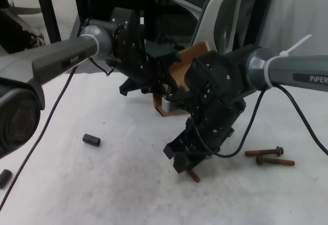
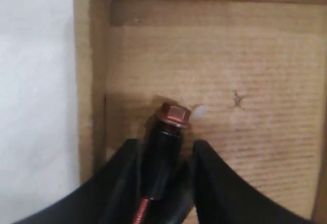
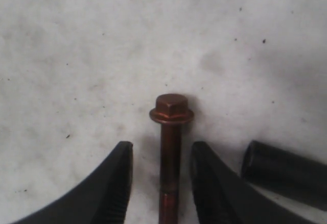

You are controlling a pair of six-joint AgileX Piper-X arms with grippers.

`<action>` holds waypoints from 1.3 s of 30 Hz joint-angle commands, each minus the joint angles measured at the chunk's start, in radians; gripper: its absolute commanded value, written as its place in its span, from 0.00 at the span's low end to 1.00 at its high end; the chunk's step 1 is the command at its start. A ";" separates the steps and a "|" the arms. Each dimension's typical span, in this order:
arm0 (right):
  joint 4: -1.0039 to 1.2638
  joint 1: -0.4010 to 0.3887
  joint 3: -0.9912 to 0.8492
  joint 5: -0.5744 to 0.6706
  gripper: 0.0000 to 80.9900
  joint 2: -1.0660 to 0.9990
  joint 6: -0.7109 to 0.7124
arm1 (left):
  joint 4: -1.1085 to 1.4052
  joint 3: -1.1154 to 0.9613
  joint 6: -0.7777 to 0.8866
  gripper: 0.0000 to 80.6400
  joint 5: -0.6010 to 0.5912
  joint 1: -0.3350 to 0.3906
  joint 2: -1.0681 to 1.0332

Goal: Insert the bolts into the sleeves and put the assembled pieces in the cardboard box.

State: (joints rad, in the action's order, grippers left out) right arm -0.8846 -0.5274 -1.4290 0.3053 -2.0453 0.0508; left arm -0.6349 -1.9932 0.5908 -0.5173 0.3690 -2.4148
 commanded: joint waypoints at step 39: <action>-0.023 -0.004 -0.006 -0.062 0.00 0.003 -0.007 | -0.494 -0.219 -0.095 0.38 0.095 -0.096 0.109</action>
State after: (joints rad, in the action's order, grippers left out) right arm -0.8871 -0.5316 -1.4290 0.2456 -2.0453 0.0441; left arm -1.0941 -2.1995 0.5100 -0.4727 0.2785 -2.3452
